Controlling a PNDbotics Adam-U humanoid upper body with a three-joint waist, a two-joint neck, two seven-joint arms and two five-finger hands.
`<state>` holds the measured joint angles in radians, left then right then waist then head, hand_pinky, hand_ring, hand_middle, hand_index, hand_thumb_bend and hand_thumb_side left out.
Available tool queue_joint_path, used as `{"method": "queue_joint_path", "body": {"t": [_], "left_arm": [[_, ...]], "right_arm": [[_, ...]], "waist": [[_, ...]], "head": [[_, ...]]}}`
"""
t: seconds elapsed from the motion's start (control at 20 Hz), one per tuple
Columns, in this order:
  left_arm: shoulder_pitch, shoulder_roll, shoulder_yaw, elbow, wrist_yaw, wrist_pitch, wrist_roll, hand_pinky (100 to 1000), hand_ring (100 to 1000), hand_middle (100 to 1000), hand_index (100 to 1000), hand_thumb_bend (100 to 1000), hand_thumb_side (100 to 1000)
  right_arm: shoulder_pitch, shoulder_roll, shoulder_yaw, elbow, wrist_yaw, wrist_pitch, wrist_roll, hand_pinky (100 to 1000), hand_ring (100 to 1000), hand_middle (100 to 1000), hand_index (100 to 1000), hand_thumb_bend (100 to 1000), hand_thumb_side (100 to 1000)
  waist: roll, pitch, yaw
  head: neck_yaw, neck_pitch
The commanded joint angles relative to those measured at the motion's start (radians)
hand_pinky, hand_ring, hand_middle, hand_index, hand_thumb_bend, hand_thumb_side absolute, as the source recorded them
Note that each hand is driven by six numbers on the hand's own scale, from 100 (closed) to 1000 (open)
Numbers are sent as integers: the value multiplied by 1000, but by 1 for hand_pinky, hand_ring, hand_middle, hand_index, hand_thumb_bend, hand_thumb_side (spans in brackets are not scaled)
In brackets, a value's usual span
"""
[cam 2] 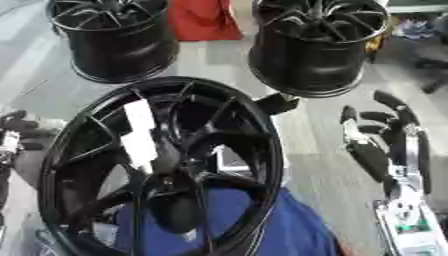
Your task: Pull the pin out of the wheel hub.
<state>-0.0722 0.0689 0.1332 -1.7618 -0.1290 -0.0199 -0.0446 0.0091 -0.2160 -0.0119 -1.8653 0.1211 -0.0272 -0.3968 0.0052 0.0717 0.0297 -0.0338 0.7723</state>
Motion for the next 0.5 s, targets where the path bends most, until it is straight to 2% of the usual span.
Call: {"method": "queue_joint_path", "body": {"t": [0.05,0.5], "left_arm": [[-9,7,5,-20,-3,-2,4,607,676,633,815,187,645],[-13,18,6,-23,-6,-3,4,608,676,635,816,185,638]], "right_arm": [[-7,-10,-3,-25,5,-1,-1,584,686,803,807,323,259],[-7,-10,-3,-24,6,-2,-2,584,686,803,808,324,256]], "waist": [[0,-9,0],[2,-10,-2]], "head": [[3,-2],[4,-2]]}}
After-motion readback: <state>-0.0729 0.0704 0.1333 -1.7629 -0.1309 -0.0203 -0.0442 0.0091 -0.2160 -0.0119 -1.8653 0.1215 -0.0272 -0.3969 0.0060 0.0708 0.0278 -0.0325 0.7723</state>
